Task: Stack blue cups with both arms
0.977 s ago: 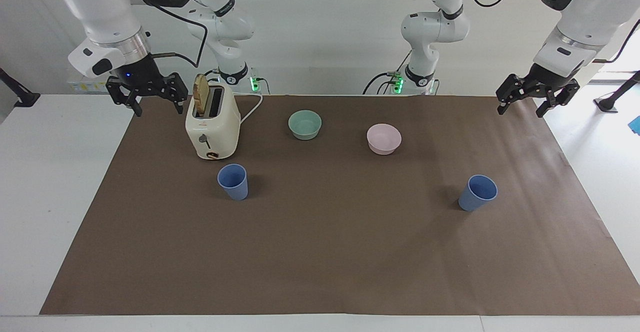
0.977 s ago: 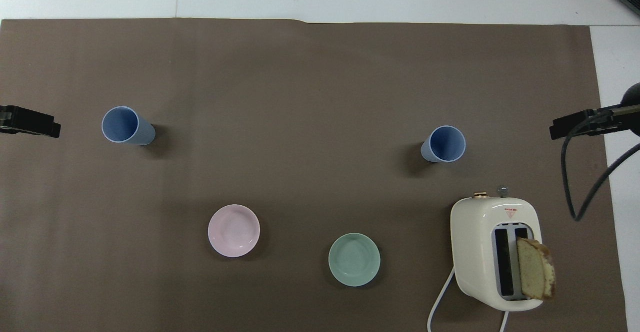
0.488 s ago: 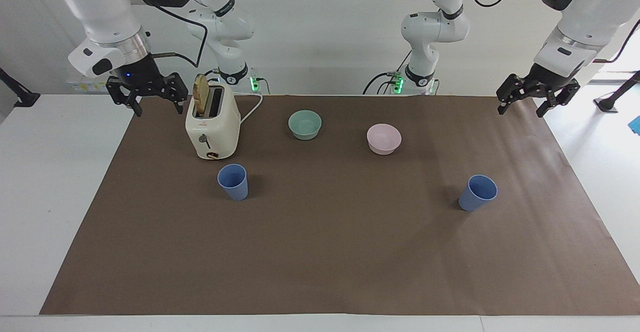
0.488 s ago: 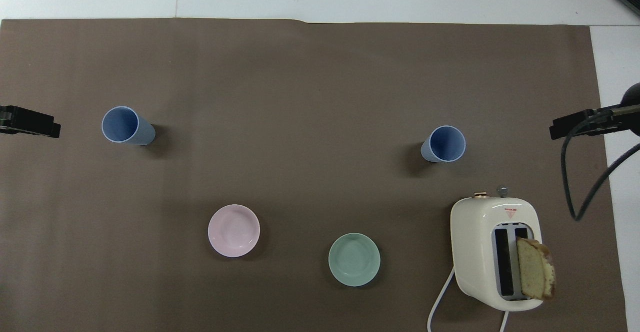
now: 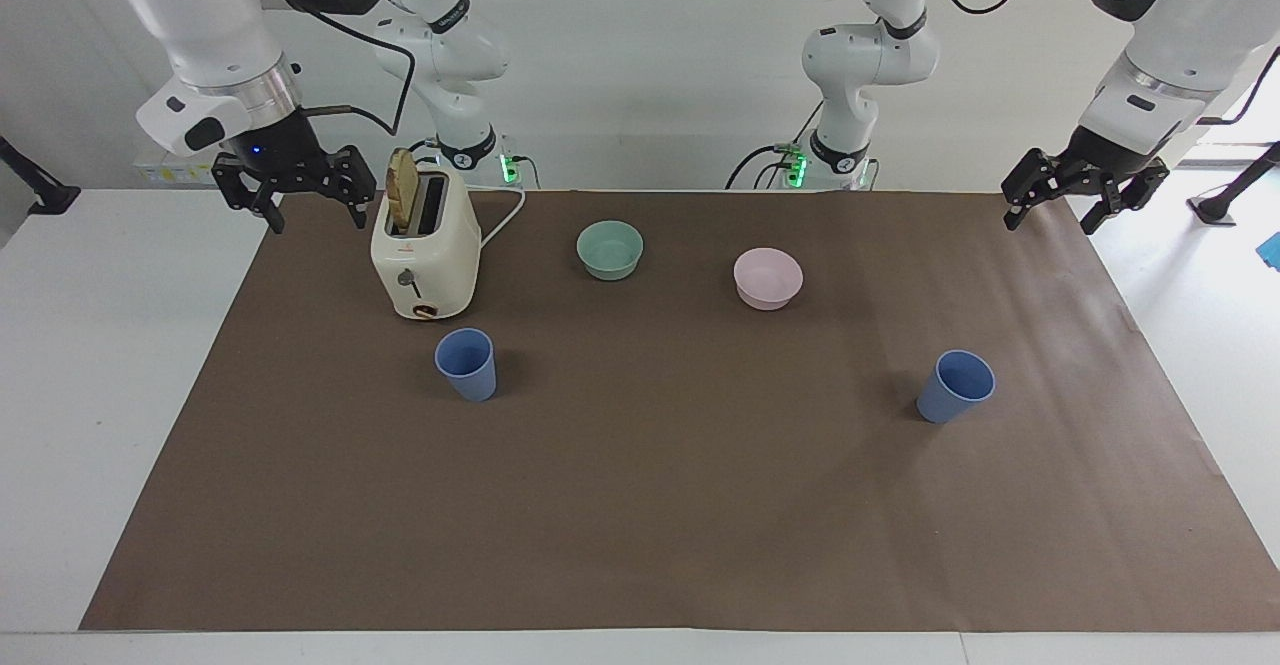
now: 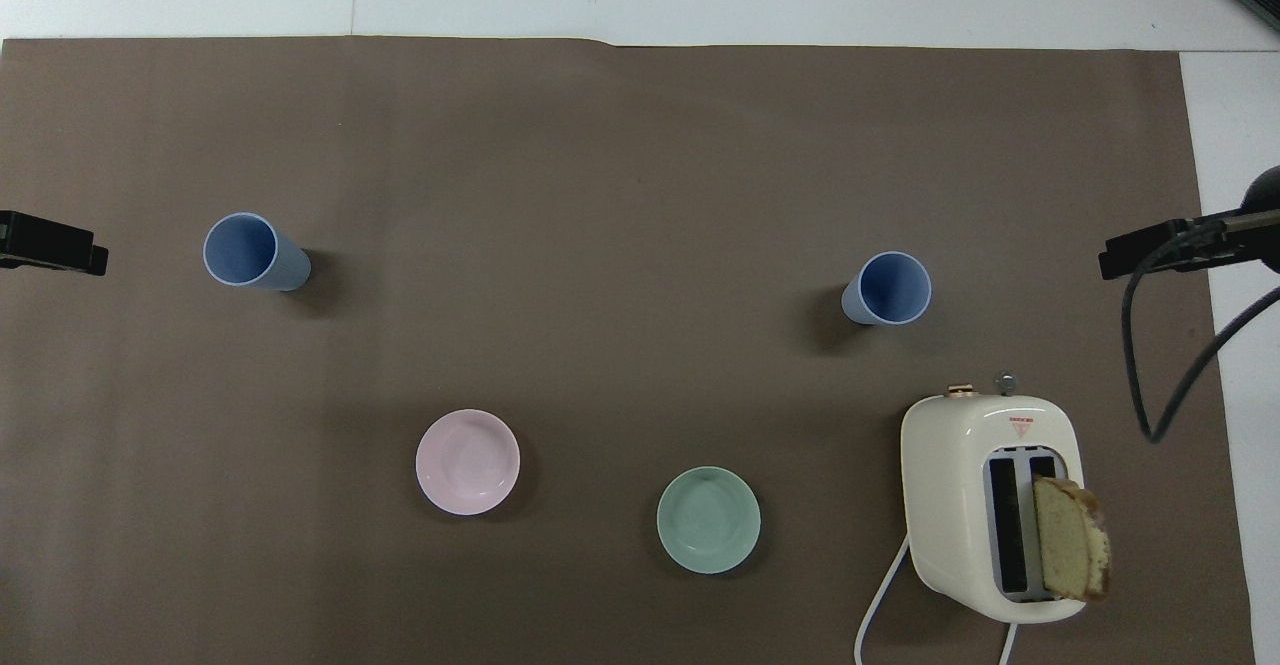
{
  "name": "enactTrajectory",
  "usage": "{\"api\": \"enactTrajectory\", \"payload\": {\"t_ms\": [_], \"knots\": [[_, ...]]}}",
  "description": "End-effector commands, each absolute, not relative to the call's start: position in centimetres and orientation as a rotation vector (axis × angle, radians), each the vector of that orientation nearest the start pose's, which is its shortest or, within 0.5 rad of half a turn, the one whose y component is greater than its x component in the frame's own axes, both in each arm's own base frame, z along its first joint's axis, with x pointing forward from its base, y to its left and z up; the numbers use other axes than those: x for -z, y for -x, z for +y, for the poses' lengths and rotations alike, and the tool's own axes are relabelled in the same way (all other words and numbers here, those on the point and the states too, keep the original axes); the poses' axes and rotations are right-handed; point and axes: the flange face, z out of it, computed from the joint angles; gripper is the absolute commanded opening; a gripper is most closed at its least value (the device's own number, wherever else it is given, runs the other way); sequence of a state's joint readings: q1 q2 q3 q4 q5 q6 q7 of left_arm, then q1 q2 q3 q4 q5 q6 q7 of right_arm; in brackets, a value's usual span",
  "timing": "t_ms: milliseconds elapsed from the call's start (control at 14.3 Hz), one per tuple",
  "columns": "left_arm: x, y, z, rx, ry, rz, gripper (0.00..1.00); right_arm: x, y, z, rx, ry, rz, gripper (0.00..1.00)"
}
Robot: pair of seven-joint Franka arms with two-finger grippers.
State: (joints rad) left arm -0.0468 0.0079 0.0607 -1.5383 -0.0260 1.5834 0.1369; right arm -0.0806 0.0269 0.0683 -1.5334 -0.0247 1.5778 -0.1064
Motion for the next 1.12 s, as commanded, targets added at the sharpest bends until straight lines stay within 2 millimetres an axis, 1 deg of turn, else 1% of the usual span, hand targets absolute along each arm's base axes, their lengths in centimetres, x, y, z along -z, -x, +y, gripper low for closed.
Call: {"api": "enactTrajectory", "payload": {"t_ms": [0, 279, 349, 419, 558, 698, 767, 977, 1047], "knots": [[-64.1, -56.2, 0.7, 0.111, 3.161, 0.218, 1.00, -63.0, -56.0, -0.9, 0.035, 3.152, -0.121, 1.00], [-63.2, -56.8, 1.0, 0.129, 3.155, 0.262, 1.00, -63.0, -56.0, -0.9, 0.035, 3.150, -0.121, 1.00], [-62.7, -57.0, 1.4, 0.149, 3.152, 0.263, 1.00, -63.0, -56.0, -0.9, 0.033, 3.151, -0.121, 1.00], [-61.9, -57.3, 2.3, 0.166, 3.152, 0.235, 1.00, -63.0, -56.0, -0.9, 0.035, 3.150, -0.121, 1.00], [-60.6, -57.7, 2.6, 0.190, 3.149, 0.232, 1.00, -63.0, -56.0, -0.9, 0.035, 3.150, -0.121, 1.00], [-58.4, -58.5, 3.8, 0.202, 3.147, 0.197, 1.00, -62.9, -56.1, -0.9, 0.033, 3.150, -0.121, 1.00], [-57.6, -58.9, 4.1, 0.219, 3.145, 0.195, 1.00, -62.9, -56.1, -0.9, 0.033, 3.151, -0.121, 1.00], [-53.7, -60.8, 4.3, 0.199, 3.153, 0.185, 1.00, -62.9, -56.1, -0.9, 0.033, 3.151, -0.121, 1.00], [-52.8, -61.5, 4.4, 0.213, 3.159, 0.180, 1.00, -62.9, -56.1, -0.9, 0.033, 3.151, -0.121, 1.00]]}}
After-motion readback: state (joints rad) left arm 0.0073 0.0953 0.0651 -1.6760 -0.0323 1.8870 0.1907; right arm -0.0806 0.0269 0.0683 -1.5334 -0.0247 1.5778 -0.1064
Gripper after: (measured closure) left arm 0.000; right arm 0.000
